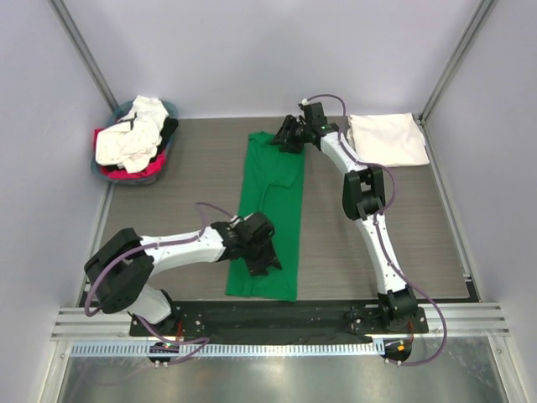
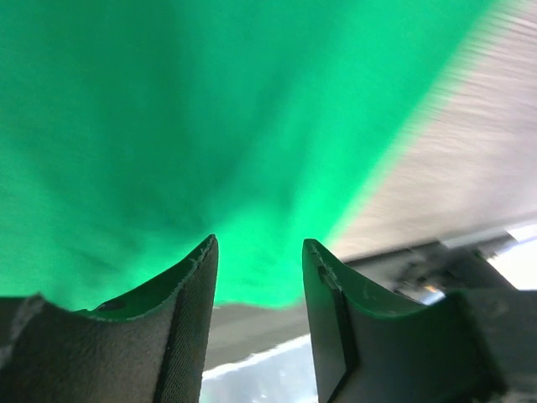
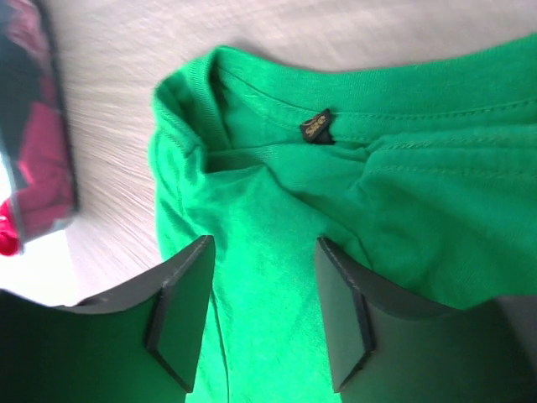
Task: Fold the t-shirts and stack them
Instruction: Fold the tshirt
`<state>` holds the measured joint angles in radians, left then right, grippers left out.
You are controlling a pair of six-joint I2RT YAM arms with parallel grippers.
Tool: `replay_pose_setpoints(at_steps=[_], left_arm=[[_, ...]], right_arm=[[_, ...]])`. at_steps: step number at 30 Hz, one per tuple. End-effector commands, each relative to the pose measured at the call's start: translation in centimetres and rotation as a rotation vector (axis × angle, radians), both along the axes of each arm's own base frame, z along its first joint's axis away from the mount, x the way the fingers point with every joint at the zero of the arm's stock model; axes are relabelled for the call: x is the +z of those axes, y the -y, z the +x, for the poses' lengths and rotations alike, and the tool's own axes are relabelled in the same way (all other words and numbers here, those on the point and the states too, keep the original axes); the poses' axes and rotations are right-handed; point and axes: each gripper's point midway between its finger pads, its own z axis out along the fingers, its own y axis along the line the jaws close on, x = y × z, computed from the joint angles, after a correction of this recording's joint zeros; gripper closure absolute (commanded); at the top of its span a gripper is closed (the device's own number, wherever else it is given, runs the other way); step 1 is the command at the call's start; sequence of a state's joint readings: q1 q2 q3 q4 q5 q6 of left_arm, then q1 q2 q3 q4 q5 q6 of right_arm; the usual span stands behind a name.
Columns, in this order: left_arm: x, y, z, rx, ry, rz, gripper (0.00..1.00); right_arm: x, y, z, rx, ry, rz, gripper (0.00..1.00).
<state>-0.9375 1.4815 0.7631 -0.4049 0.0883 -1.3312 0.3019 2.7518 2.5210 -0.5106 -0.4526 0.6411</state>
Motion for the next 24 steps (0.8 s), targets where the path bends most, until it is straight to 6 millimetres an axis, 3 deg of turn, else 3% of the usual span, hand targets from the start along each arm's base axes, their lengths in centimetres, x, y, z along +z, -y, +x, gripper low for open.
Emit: replay_pose_setpoints(at_steps=[1, 5, 10, 11, 14, 15, 17, 18, 19, 21, 22, 24], left_arm=[[4.7, 4.2, 1.0, -0.048, 0.081, -0.096, 0.52], [9.2, 4.3, 2.0, -0.109, 0.168, -0.041, 0.47], [13.2, 1.0, 3.8, -0.093, 0.326, 0.065, 0.39], [14.0, -0.4, 4.3, -0.079, 0.364, 0.121, 0.37], [15.5, -3.6, 4.8, -0.069, 0.432, 0.205, 0.17], [15.6, -4.7, 5.2, -0.059, 0.439, 0.226, 0.08], [15.8, -6.7, 5.3, -0.04, 0.44, 0.238, 0.05], [15.7, -7.9, 5.8, -0.009, 0.43, 0.241, 0.04], [15.4, -8.8, 5.8, -0.003, 0.422, 0.244, 0.04], [14.5, -10.9, 5.7, 0.046, 0.4, 0.232, 0.05], [14.0, -11.5, 5.6, 0.058, 0.394, 0.228, 0.06], [12.7, -13.0, 5.2, 0.096, 0.388, 0.212, 0.08]], right_arm=[[-3.3, -0.7, 1.6, -0.004, 0.05, 0.019, 0.41], [0.7, -2.0, 2.8, 0.035, 0.179, 0.074, 0.29], [6.9, -3.2, 2.3, 0.072, 0.257, 0.133, 0.2], [10.0, -3.3, 2.0, 0.076, 0.291, 0.148, 0.18], [13.8, -2.6, 1.2, 0.062, 0.328, 0.136, 0.06], [17.8, -2.0, 0.5, 0.064, 0.397, 0.121, 0.04], [18.4, -0.6, -1.0, 0.033, 0.371, 0.063, 0.0], [22.8, 0.5, -2.2, 0.001, 0.434, 0.051, 0.0], [20.4, 1.4, -3.7, -0.002, 0.362, -0.005, 0.0], [20.7, 3.0, -6.1, -0.029, 0.33, -0.06, 0.0], [19.5, 4.1, -9.2, -0.028, 0.262, -0.098, 0.0], [18.4, 5.2, -12.7, -0.037, 0.2, -0.137, 0.0]])
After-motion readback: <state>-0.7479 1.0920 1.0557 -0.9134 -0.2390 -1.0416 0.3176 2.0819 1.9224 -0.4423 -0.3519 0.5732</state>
